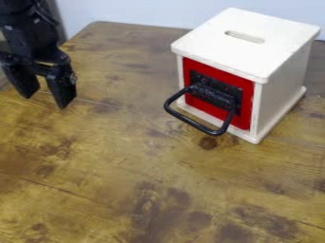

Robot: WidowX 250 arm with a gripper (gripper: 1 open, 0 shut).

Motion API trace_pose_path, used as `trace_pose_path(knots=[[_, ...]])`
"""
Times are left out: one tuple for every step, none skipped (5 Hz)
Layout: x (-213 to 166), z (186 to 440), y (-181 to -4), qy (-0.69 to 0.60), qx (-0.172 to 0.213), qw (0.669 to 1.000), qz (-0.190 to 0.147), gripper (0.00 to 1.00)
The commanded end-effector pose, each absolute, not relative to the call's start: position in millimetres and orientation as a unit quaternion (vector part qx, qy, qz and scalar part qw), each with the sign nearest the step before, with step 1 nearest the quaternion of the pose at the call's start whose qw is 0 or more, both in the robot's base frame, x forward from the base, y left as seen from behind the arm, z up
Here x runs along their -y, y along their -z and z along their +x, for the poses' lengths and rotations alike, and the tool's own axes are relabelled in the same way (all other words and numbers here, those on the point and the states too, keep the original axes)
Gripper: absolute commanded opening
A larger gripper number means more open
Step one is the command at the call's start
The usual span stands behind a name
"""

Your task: Close the drawer

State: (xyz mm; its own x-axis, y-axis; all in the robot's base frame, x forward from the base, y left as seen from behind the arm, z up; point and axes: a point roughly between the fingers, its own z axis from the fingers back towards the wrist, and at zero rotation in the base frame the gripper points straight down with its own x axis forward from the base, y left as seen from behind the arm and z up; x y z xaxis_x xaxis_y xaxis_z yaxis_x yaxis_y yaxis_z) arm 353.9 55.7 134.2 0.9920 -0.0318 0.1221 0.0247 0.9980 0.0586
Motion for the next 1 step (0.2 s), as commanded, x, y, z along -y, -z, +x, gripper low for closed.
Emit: trace_pose_path(knots=[[-46.5,351.3,-139.5,-0.007,0.085,0.996,0.037,1.00]])
